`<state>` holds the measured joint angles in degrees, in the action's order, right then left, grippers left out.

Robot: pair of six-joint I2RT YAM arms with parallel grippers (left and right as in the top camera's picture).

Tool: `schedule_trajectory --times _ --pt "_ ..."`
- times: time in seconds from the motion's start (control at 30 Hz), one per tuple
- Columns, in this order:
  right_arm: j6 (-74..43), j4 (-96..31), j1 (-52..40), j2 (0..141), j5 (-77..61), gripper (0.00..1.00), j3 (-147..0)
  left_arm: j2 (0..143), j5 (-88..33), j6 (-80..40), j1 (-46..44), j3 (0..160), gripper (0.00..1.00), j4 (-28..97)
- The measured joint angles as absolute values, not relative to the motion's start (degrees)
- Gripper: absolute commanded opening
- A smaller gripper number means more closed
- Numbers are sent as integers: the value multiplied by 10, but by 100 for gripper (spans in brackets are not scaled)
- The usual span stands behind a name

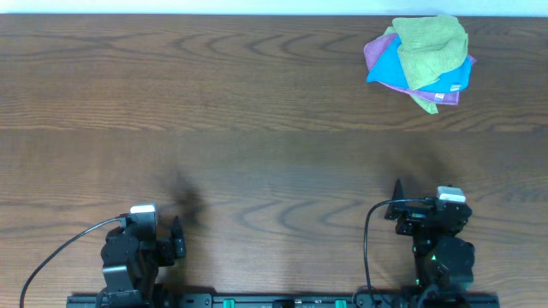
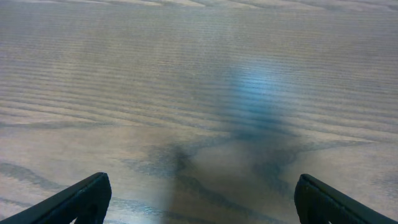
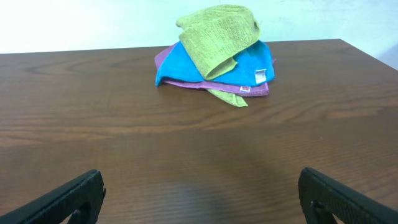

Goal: Fold the cloth

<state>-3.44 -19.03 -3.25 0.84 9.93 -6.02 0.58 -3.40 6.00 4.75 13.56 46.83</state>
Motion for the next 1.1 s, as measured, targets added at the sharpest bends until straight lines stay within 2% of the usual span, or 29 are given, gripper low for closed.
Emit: schedule_trajectory --times 0.33,0.47,0.7,1.1 --pt "-34 -190 -32 10 99 99 -61 6 -34 60 48 136 96 468" --pt "-35 -218 -23 50 98 99 -97 6 -34 60 48 136 96 468" --pt "-72 -303 35 271 98 99 -294 6 -34 60 47 135 95 468" --pt "-116 -371 101 696 44 99 -661 6 -34 60 47 135 95 468"
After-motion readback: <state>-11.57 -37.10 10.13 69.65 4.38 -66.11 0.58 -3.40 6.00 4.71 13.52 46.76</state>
